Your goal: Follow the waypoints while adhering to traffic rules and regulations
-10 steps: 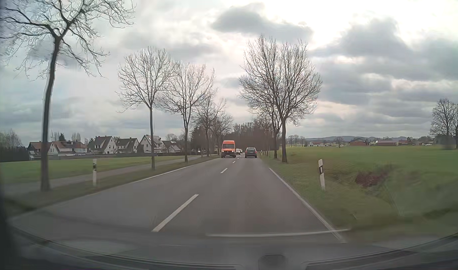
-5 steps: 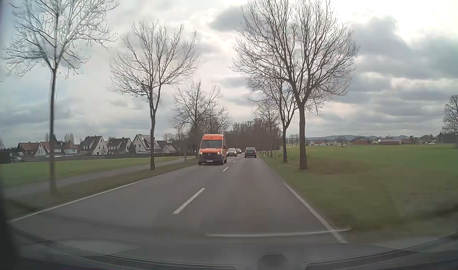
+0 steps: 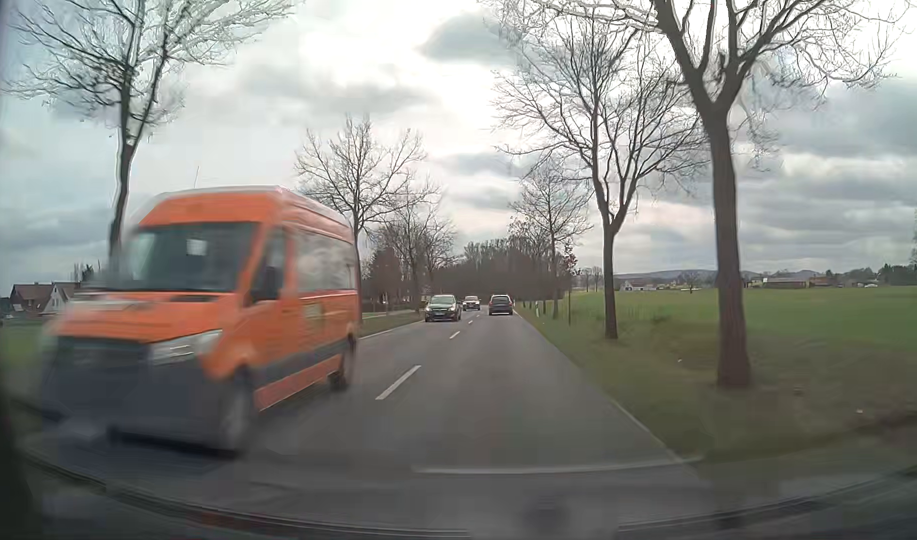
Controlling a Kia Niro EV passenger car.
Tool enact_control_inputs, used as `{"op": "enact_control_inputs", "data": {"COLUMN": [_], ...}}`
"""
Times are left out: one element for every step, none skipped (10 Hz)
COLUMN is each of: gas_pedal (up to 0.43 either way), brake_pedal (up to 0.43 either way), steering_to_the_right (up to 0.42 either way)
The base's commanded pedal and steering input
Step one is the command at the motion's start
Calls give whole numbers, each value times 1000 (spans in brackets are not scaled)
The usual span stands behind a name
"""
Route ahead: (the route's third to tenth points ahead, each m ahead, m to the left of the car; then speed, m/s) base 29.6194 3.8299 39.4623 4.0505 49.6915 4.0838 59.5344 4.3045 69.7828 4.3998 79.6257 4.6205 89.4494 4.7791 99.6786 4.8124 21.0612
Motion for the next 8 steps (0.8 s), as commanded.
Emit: {"op": "enact_control_inputs", "data": {"gas_pedal": [220, 220, 228, 228, 228, 228, 228, 228], "brake_pedal": [0, 0, 0, 0, 0, 0, 0, 0], "steering_to_the_right": [5, 5, 5, 4, 5, 4, 5, 4]}}
